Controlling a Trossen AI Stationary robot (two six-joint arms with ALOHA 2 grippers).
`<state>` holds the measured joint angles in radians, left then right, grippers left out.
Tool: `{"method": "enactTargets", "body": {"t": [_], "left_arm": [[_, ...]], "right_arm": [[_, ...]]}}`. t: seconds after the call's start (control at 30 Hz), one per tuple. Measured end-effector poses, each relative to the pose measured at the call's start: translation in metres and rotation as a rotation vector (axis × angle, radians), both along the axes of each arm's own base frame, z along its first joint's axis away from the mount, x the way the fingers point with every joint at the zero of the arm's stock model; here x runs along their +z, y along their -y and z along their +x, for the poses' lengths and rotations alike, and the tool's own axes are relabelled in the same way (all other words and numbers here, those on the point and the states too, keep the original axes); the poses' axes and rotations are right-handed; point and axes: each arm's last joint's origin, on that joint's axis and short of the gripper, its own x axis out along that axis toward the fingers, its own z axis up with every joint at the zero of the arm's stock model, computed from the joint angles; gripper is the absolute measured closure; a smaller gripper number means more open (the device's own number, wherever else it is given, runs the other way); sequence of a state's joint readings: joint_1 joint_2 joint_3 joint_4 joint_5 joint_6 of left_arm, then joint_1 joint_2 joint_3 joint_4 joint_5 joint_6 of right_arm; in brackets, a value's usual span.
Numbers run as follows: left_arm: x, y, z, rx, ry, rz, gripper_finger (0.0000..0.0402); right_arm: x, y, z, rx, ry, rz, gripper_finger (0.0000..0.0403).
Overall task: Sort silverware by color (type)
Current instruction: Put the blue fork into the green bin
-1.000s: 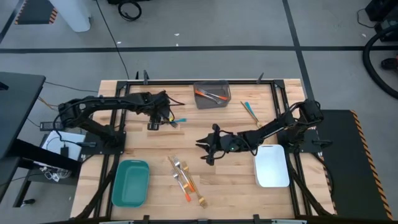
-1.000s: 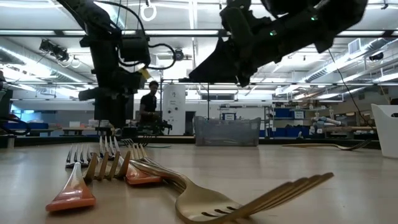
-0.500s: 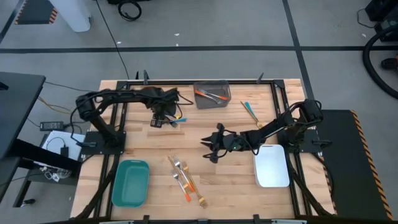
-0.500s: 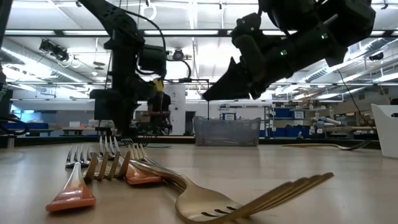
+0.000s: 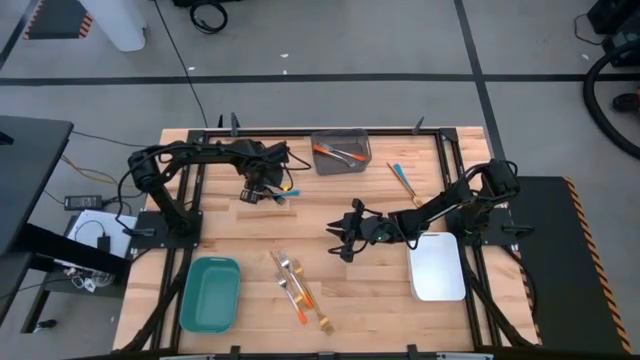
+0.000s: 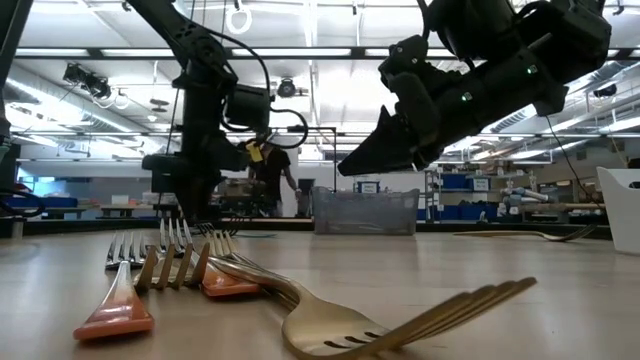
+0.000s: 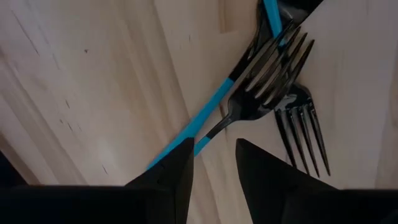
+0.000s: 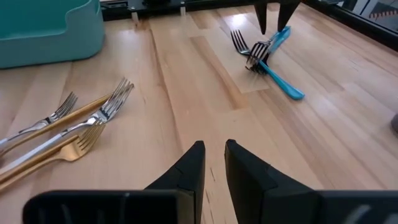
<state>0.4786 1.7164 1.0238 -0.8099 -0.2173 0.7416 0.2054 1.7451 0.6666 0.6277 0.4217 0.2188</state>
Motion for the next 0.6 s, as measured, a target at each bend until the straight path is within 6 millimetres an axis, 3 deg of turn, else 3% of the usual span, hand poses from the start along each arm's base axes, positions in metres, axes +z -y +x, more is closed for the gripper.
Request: {"method": "enactTargets", "body": {"t": [0.6], "left_arm": [[-0.0006, 0.0029, 0.0004, 0.012, -0.002, -0.003, 0.0274]], "right_arm": [[-0.0005, -0.0027, -0.0011, -0.007, 0.002, 0.010, 0.0332]]}}
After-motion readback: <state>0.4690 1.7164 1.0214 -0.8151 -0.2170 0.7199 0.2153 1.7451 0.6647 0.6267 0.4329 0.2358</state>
